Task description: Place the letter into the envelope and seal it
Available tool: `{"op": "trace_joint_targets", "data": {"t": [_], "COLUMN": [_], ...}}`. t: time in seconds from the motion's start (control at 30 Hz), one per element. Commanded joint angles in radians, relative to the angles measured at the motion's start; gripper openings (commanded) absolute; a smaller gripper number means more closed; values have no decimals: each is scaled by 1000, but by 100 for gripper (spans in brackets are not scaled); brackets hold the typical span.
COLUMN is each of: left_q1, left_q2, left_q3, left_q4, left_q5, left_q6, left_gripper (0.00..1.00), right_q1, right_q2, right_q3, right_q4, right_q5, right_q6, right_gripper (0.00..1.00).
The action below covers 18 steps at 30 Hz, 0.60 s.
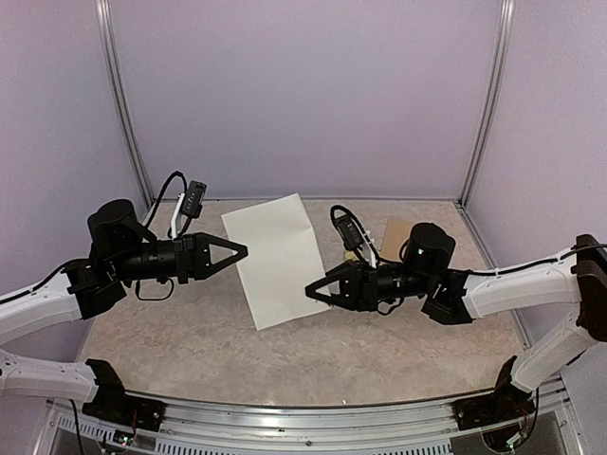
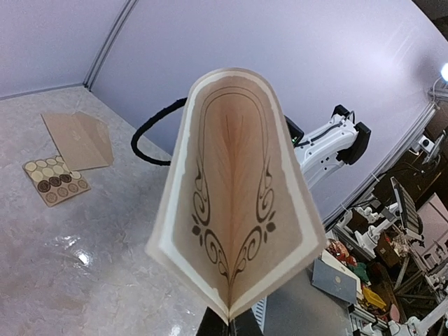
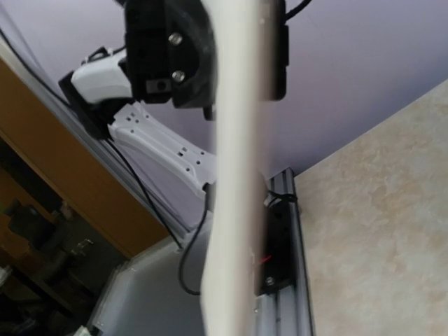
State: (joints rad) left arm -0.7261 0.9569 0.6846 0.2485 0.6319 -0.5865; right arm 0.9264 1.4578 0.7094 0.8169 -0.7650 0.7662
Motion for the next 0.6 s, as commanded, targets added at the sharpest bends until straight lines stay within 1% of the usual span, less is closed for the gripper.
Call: {"op": "trace_joint_targets", "data": {"t": [0.0, 0.03, 0.07, 0.1, 0.13, 0.17, 0.2, 0.37, 0.4, 0.43, 0.47, 0.5, 0.53, 0.57], "left_q1": [23, 23, 25, 26, 26, 27, 27, 29, 30, 30, 30, 30, 28, 26], "left_q2": [-30, -32, -32, -33, -32, -31, -29, -24, -23, -23, -22, -16, -13, -11], "left_q3": [8, 9, 10, 10, 12, 13, 13, 16, 16, 18, 19, 22, 22, 23], "left_q4": [0, 0, -1, -2, -2, 0, 1, -8, -9, -9, -8, -10, -13, -16], "left_q5": [0, 1, 2, 4, 6, 9, 14, 28, 34, 45, 75, 99, 121, 140], "left_q6": [8, 8, 8, 8, 8, 7, 7, 16, 17, 19, 24, 28, 34, 42], "left_gripper": [0, 0, 0, 0, 0, 0, 0, 0, 0, 0, 0, 0, 0, 0], "right_q1": [-6, -6, -7, -6, -6, -6, -6, -7, -7, -8, -8, -9, -10, -12], "right_q2": [-40, -44, -47, -51, -52, -55, -56, -66, -68, -69, -71, -71, -73, -73], "right_q3": [-32, -40, -46, -53, -57, -61, -64, -63, -60, -59, -57, -51, -39, -23], "right_q4": [11, 14, 15, 14, 14, 13, 10, -8, -14, -15, -14, -15, -24, -35], "right_q5": [-7, -3, 1, 3, 4, 6, 11, 22, 23, 24, 27, 27, 26, 27], "right_q6": [2, 3, 4, 5, 5, 5, 5, -8, -10, -11, -9, -10, -13, -21], "right_gripper": [40, 44, 44, 37, 24, 2, 0, 0, 8, 29, 41, 50, 55, 57]}}
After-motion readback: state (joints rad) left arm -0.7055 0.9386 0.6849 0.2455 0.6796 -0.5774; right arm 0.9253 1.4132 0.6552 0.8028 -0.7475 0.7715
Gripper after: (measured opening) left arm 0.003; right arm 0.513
